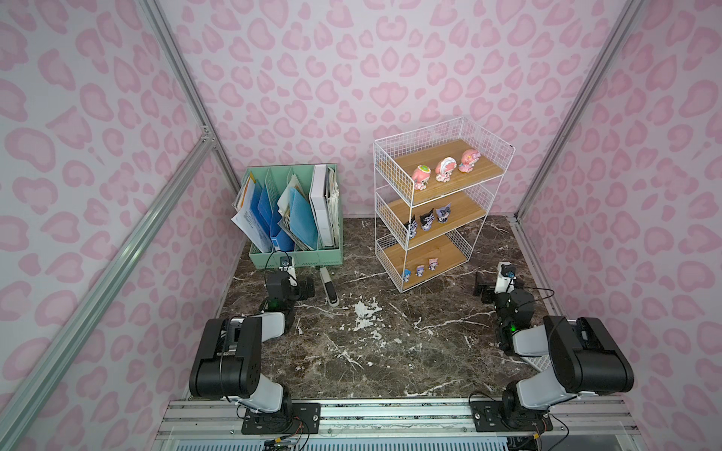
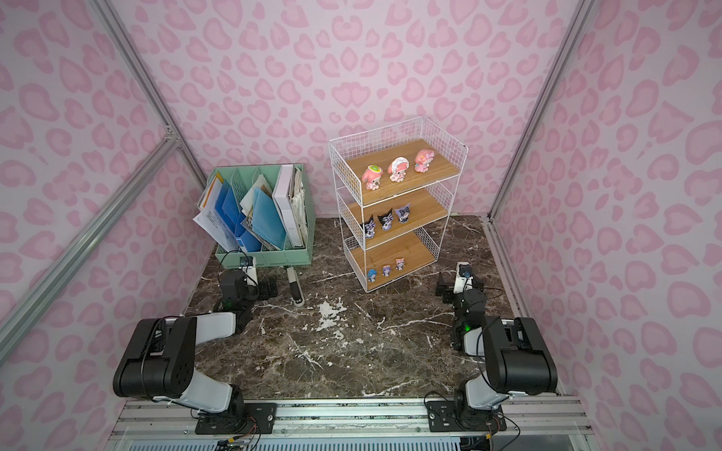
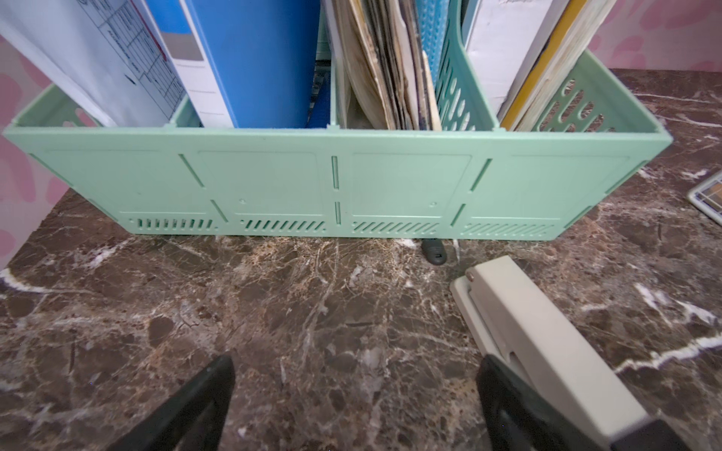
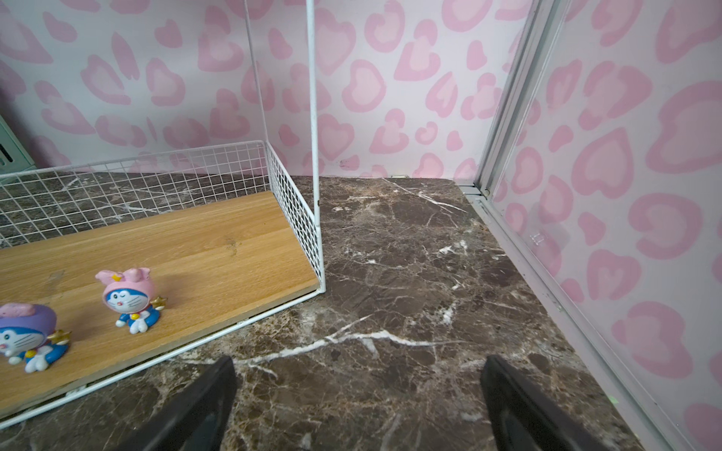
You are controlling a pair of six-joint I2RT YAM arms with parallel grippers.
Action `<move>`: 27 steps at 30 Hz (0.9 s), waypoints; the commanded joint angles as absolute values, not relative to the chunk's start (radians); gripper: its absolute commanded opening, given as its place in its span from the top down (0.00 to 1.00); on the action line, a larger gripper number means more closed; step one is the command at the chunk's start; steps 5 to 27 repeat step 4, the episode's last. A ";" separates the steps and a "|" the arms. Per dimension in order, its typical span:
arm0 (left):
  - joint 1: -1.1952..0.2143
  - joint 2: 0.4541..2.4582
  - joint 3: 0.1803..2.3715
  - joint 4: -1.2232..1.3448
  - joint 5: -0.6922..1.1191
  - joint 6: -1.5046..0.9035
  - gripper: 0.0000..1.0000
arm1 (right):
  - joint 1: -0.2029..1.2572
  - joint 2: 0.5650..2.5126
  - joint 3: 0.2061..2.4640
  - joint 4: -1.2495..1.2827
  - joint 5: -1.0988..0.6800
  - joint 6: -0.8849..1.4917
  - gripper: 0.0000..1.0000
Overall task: Organize plastic toys on shelves
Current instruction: Reset both arms
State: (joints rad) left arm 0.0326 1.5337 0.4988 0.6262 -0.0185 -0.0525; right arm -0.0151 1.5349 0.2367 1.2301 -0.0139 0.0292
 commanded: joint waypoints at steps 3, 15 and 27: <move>0.031 1.540 0.506 0.626 -0.029 -0.048 0.01 | -0.015 1.534 0.239 1.236 -0.020 0.024 0.02; 0.031 1.536 0.504 0.624 -0.029 -0.047 0.01 | -0.013 1.533 0.238 1.236 -0.020 0.025 0.02; 0.031 1.536 0.504 0.624 -0.029 -0.047 0.01 | -0.013 1.533 0.238 1.236 -0.020 0.025 0.02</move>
